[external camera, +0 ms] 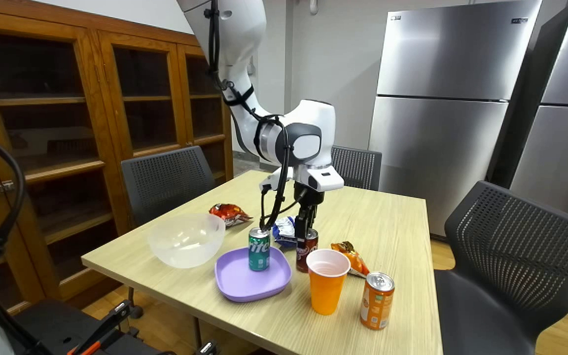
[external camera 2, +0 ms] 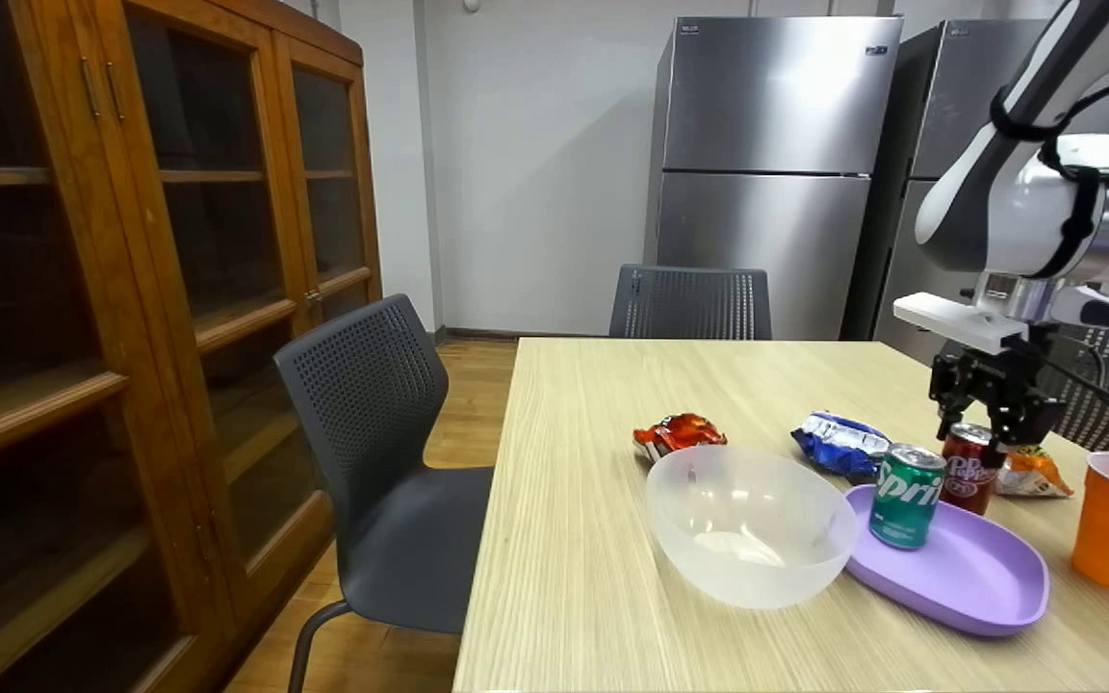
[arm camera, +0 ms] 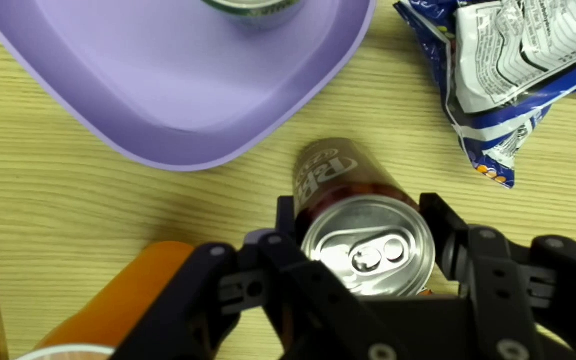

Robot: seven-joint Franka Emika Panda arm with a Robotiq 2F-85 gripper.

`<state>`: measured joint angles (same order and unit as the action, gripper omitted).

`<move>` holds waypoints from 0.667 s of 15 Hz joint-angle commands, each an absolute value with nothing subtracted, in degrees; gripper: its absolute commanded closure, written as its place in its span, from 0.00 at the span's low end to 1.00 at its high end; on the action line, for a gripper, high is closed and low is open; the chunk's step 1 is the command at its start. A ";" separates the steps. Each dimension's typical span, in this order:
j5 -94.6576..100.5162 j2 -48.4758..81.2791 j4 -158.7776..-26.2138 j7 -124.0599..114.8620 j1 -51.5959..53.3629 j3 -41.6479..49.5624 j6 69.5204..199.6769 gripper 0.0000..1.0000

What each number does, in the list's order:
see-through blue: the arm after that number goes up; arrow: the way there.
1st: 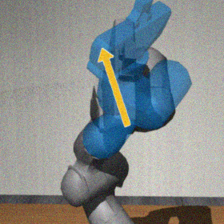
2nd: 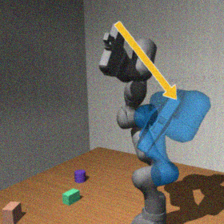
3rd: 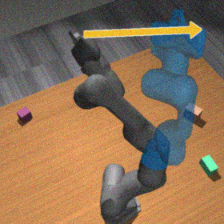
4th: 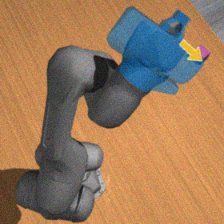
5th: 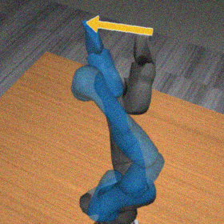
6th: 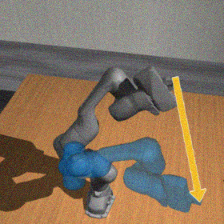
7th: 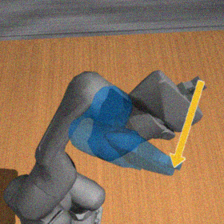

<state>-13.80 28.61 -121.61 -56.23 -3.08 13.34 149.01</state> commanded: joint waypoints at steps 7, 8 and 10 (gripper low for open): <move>-13.19 19.73 -130.19 -60.80 -0.37 13.87 154.19 0.62; -13.09 18.66 -131.47 -61.12 -0.19 13.92 154.98 0.62; -12.78 16.75 -133.84 -61.67 0.03 14.00 156.05 0.62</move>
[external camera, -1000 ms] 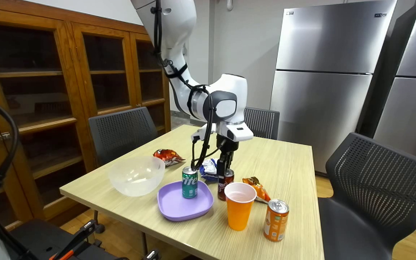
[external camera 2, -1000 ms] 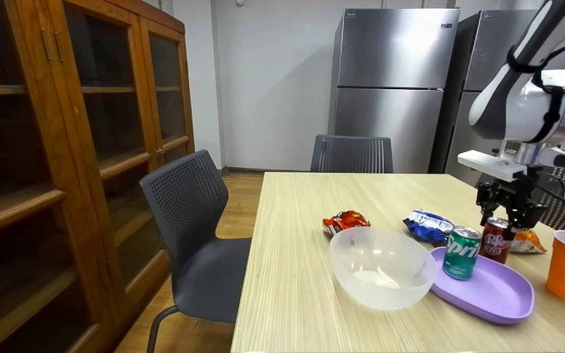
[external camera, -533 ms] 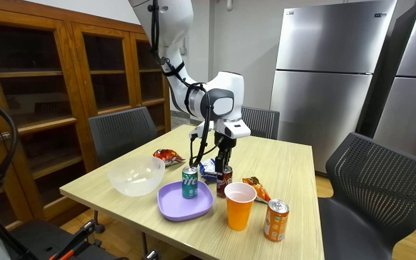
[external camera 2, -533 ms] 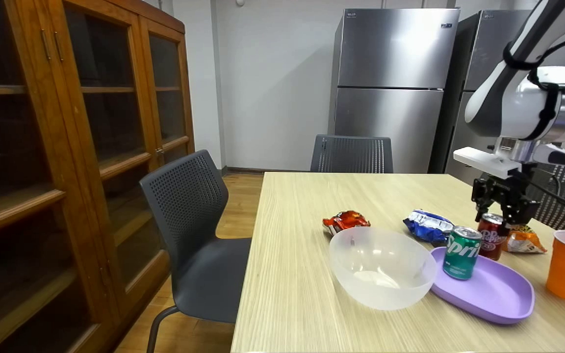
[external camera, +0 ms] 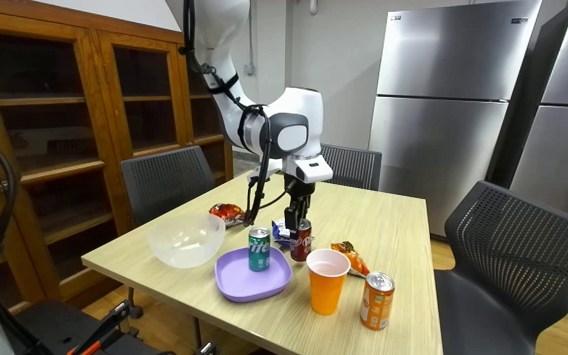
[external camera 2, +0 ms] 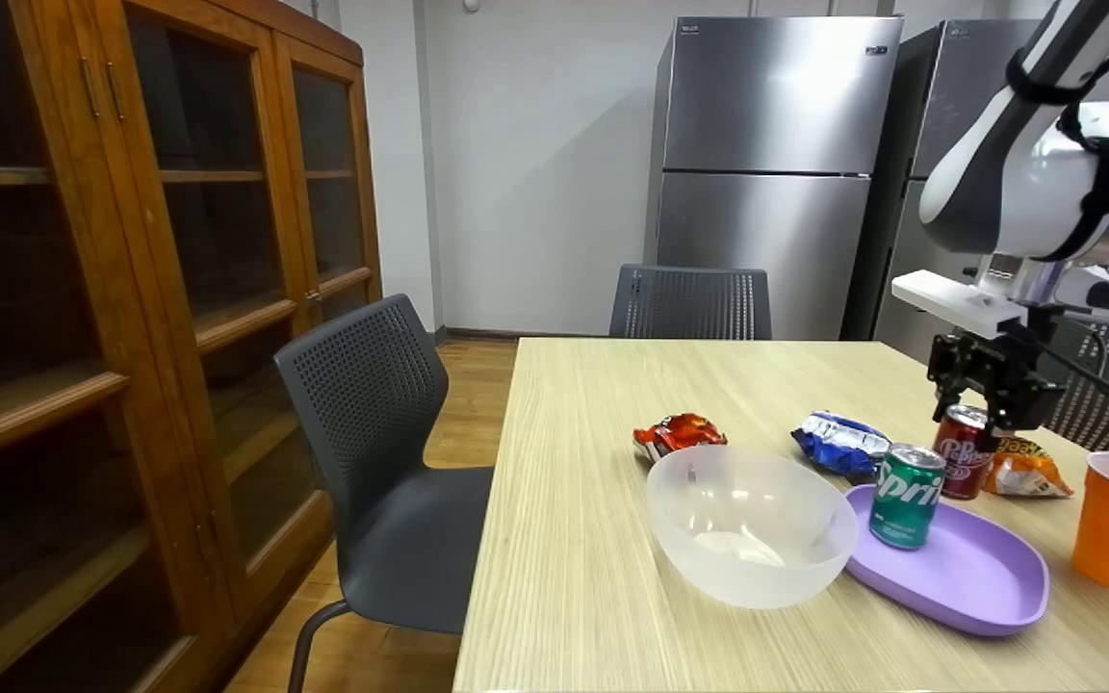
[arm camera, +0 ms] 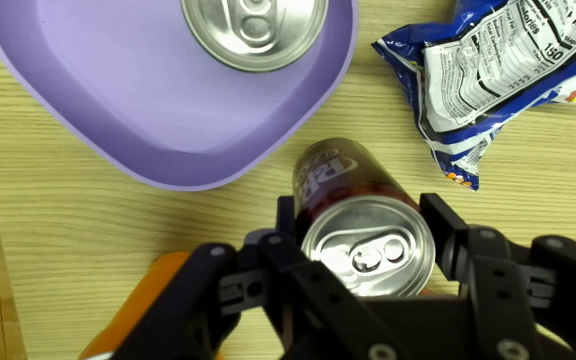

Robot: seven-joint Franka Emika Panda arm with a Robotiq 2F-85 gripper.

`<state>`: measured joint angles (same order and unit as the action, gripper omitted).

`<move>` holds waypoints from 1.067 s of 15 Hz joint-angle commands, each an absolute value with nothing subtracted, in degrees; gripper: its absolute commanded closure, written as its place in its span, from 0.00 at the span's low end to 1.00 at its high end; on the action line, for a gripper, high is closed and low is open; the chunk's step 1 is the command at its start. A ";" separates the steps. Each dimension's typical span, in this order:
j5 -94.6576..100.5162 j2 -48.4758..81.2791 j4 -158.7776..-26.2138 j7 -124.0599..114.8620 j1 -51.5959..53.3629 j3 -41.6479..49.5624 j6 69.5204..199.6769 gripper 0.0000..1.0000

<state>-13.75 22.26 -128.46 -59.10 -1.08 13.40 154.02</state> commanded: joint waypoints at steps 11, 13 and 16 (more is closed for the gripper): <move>-10.76 6.65 -146.34 -64.41 -0.23 13.68 160.98 0.62; -9.67 5.12 -148.46 -65.61 -0.43 13.59 161.40 0.62; -8.45 2.90 -151.24 -66.21 -0.99 13.00 161.30 0.62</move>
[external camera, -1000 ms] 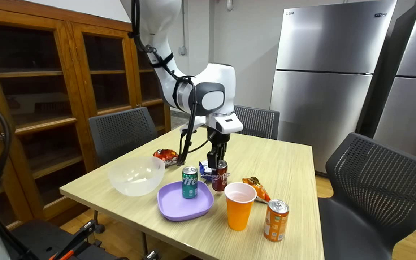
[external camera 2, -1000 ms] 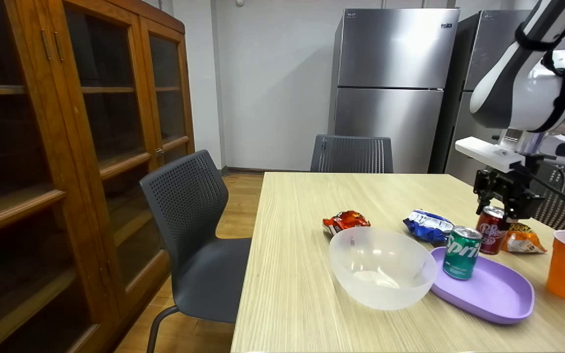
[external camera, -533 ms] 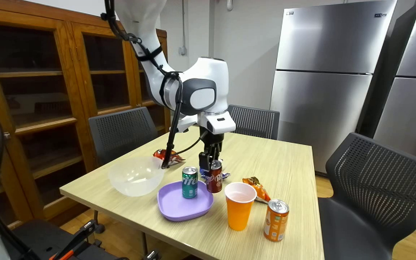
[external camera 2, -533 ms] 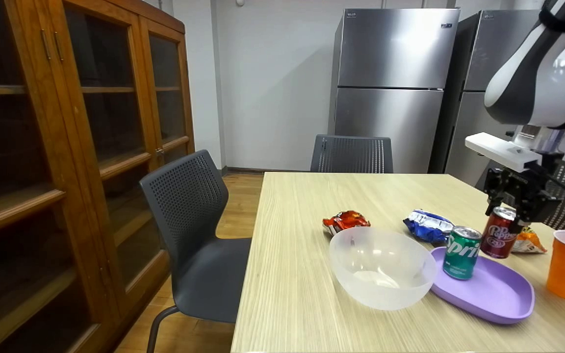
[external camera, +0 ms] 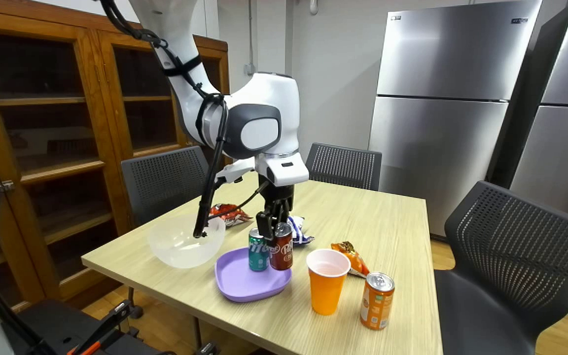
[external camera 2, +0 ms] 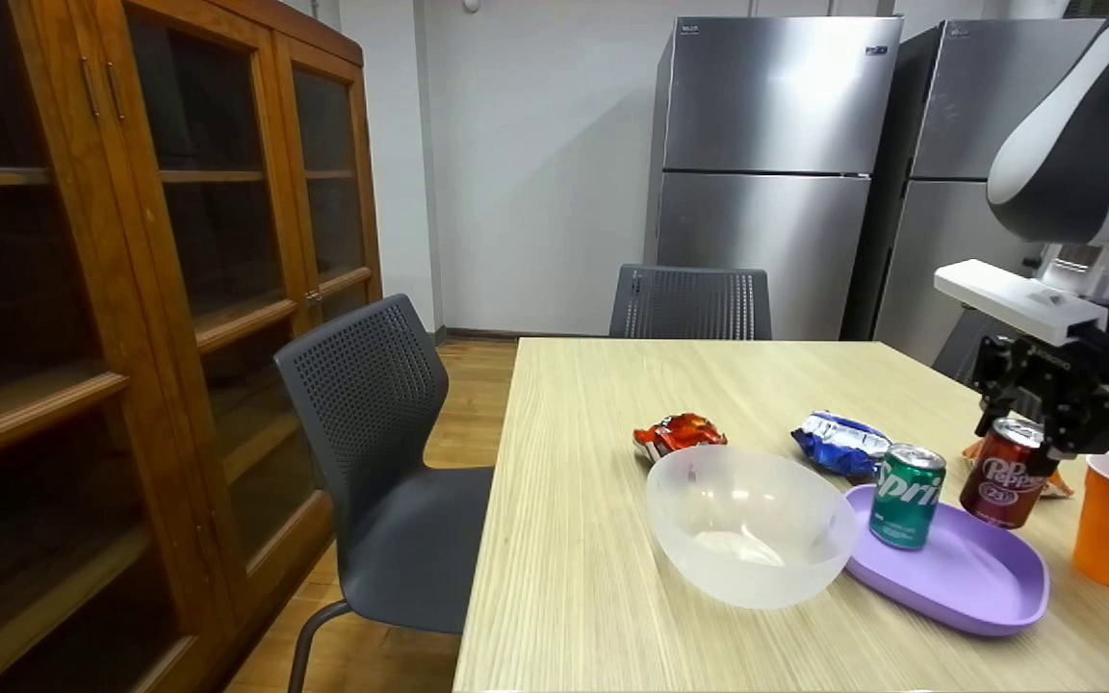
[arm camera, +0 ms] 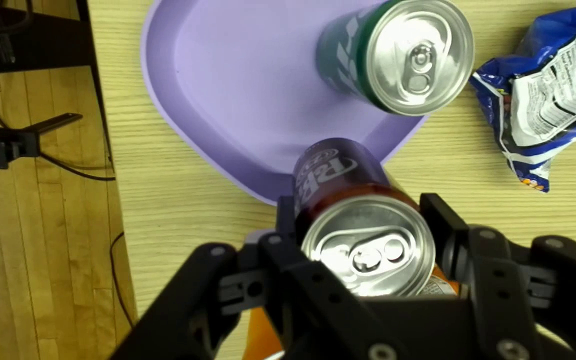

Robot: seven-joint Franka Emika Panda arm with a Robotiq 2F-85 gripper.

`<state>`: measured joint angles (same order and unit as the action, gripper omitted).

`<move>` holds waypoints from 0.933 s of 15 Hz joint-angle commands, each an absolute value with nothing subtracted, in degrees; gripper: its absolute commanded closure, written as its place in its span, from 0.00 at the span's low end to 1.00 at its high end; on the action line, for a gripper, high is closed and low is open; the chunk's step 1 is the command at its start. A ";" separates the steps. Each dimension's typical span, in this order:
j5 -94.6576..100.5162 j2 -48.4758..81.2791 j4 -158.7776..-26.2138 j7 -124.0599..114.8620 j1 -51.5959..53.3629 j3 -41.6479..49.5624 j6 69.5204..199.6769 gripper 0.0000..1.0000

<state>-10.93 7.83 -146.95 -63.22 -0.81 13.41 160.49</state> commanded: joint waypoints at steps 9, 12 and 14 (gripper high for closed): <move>-8.00 2.35 -153.65 -68.13 -1.79 11.42 161.32 0.62; -9.19 3.10 -152.79 -67.46 -1.89 10.76 160.84 0.62; -9.01 3.60 -152.47 -67.63 -1.94 10.73 160.63 0.62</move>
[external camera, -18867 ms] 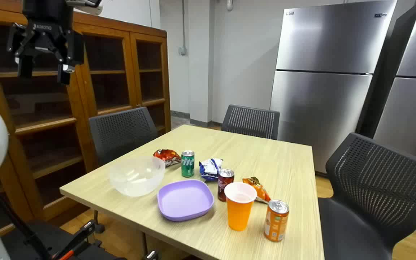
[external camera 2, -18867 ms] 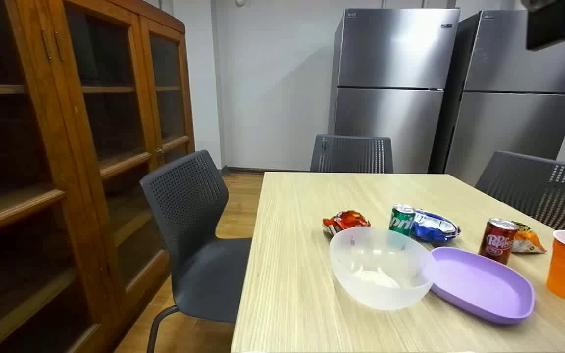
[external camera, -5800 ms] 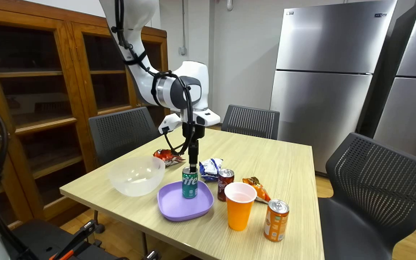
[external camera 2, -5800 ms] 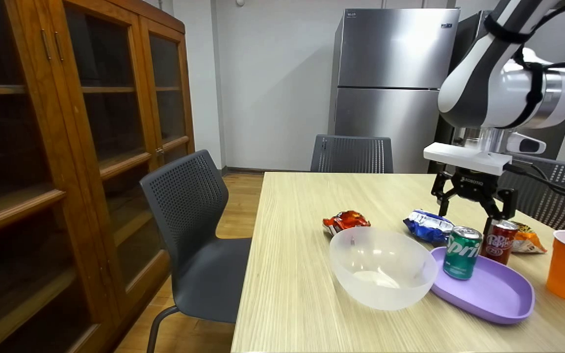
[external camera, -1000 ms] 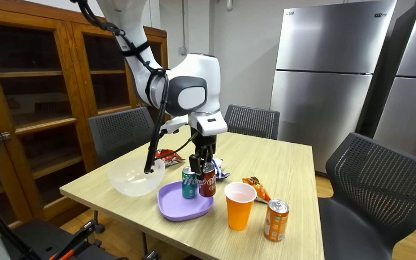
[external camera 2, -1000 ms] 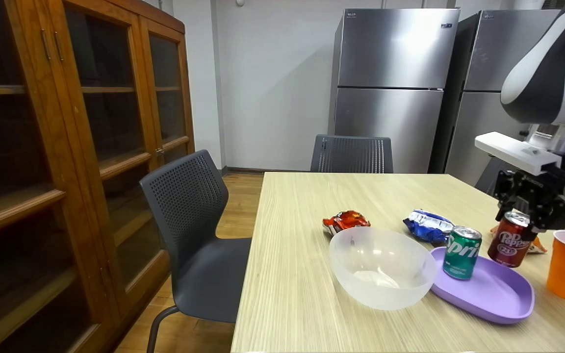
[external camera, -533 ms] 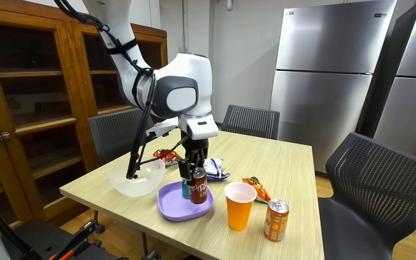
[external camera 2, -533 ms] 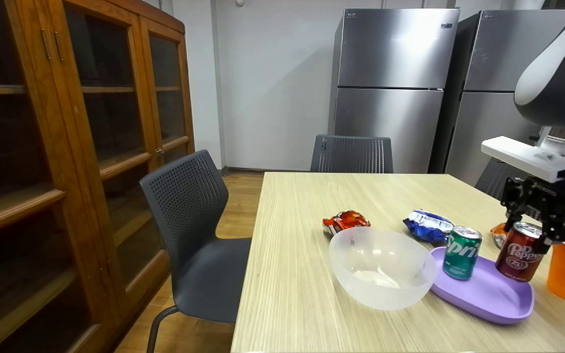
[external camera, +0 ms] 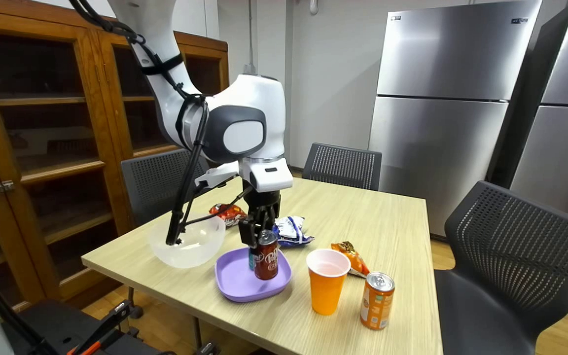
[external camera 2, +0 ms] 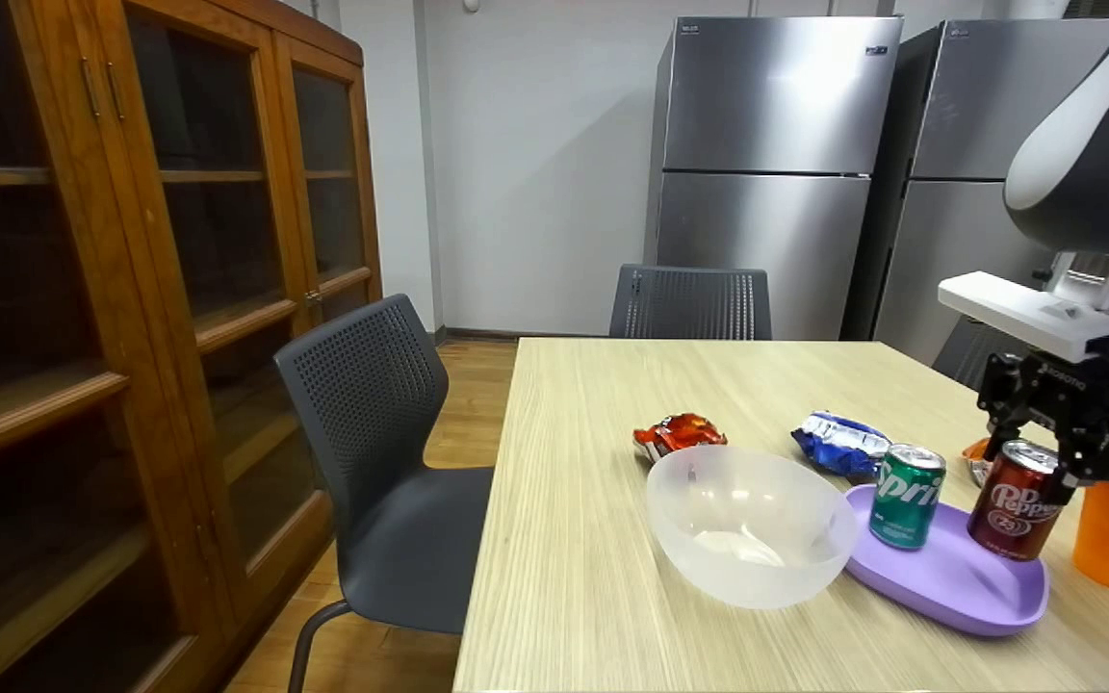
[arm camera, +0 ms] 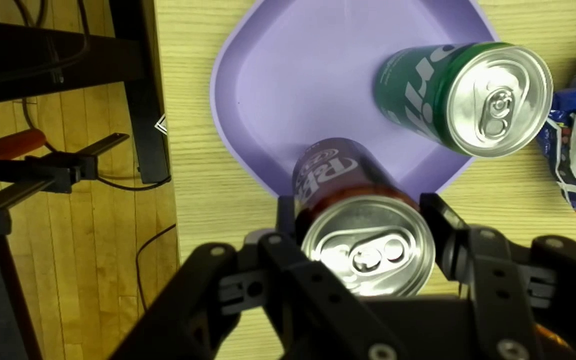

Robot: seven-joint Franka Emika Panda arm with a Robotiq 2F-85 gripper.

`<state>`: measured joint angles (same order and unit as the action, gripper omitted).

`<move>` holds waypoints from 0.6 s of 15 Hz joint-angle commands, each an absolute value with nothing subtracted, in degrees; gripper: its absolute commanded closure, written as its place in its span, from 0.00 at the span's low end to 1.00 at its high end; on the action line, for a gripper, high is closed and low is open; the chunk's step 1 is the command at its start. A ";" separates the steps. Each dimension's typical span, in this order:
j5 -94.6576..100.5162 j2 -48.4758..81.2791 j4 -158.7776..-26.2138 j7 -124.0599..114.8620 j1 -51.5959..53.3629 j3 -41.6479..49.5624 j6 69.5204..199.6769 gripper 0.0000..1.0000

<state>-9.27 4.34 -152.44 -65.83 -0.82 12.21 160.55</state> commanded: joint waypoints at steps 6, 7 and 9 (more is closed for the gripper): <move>-10.17 5.57 -150.90 -67.16 -2.09 10.57 160.14 0.62; -10.41 5.84 -150.54 -67.00 -2.09 10.52 160.02 0.62; -10.62 6.69 -149.62 -66.93 -2.00 10.47 159.80 0.62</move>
